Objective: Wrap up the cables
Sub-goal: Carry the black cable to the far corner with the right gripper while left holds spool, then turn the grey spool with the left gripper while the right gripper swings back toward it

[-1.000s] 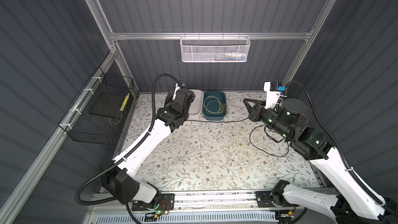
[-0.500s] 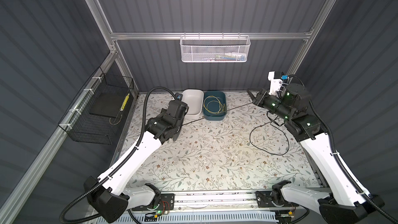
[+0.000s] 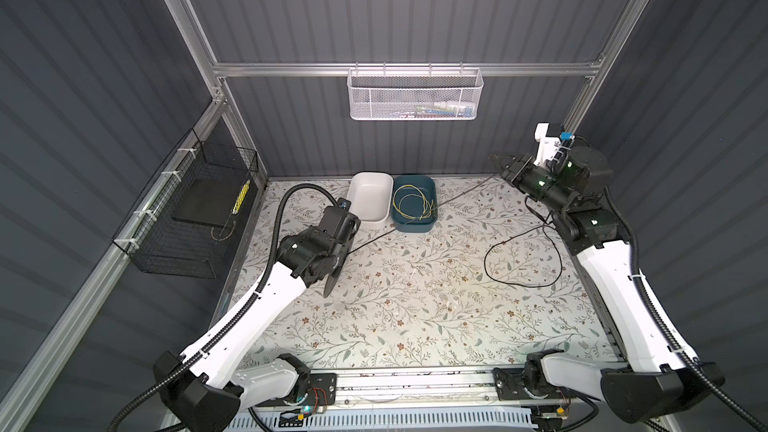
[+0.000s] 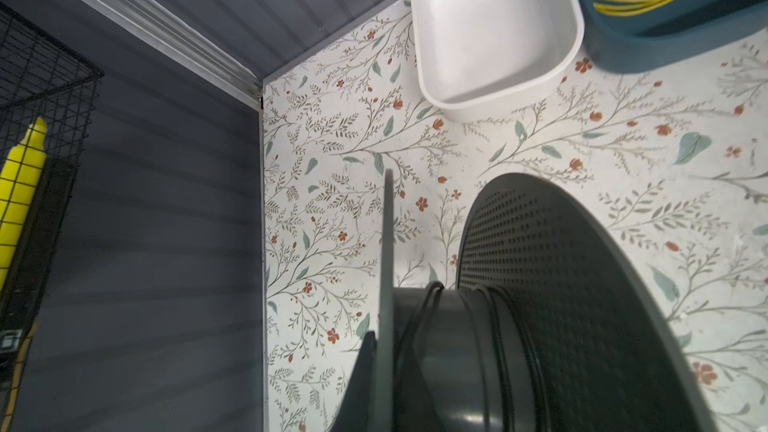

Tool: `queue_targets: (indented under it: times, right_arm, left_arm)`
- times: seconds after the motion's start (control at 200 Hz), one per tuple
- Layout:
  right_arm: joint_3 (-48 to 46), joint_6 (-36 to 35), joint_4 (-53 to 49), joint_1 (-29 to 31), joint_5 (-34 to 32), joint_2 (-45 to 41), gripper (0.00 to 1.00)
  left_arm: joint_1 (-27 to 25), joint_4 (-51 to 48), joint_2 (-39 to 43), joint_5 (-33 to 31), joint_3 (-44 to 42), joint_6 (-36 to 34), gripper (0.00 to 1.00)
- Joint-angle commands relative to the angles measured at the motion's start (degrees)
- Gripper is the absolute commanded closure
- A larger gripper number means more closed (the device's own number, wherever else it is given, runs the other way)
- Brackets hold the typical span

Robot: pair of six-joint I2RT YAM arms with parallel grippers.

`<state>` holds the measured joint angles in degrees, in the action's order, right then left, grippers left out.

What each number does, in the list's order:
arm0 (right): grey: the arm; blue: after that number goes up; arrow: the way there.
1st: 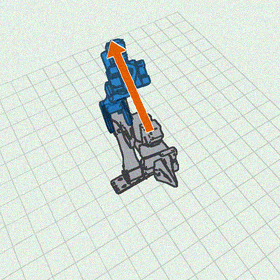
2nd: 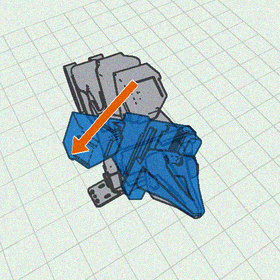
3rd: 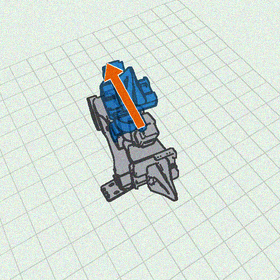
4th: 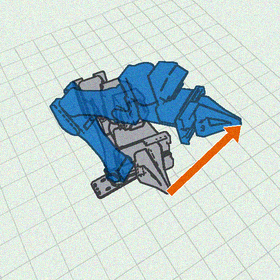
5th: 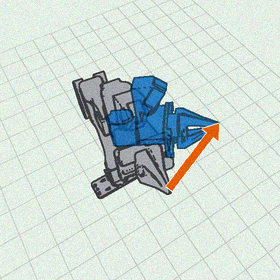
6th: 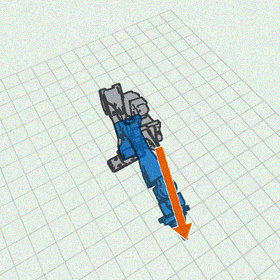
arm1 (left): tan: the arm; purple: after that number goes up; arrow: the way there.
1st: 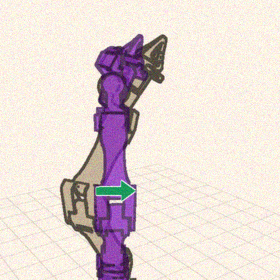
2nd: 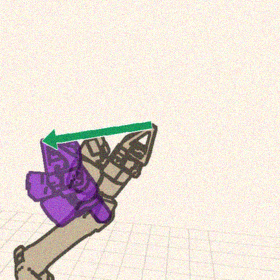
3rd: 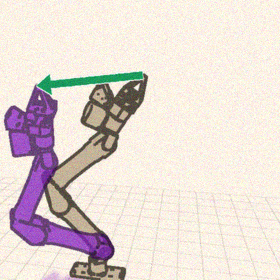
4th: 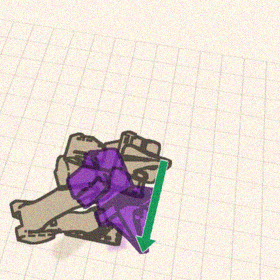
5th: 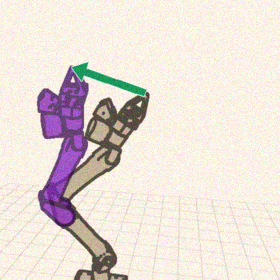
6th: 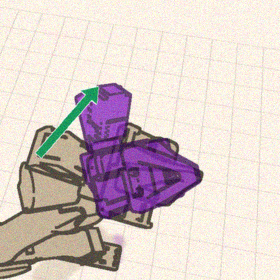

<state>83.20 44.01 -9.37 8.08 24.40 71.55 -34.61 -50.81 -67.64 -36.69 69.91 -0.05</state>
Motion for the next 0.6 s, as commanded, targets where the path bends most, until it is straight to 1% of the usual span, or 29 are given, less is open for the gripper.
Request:
queue_targets:
  times: [0.0, 0.265, 0.435, 0.595]
  right_arm:
    - [3.5, 2.1, 3.8, -2.9, 2.3, 1.7, 0.91]
    - [11.5, 3.2, 1.4, -8.8, 4.7, 9.1, 0.91]
    - [17.5, -0.1, -3.3, -10.4, 2.9, 13.4, 0.9]
    - [20.5, 0.8, -4.5, -12.7, 3.2, 16.8, 0.92]
  left_arm:
    - [0.6, -2.6, 2.6, -3.7, -0.4, -2.3, 1.0]
    - [0.6, -4.2, 5.1, -4.4, -1.8, -2.1, 1.0]
    - [0.6, -6.9, 6.9, -4.9, -0.7, -3.6, 1.0]
    - [0.6, -10.0, 8.6, -6.5, 0.8, -4.3, 1.0]
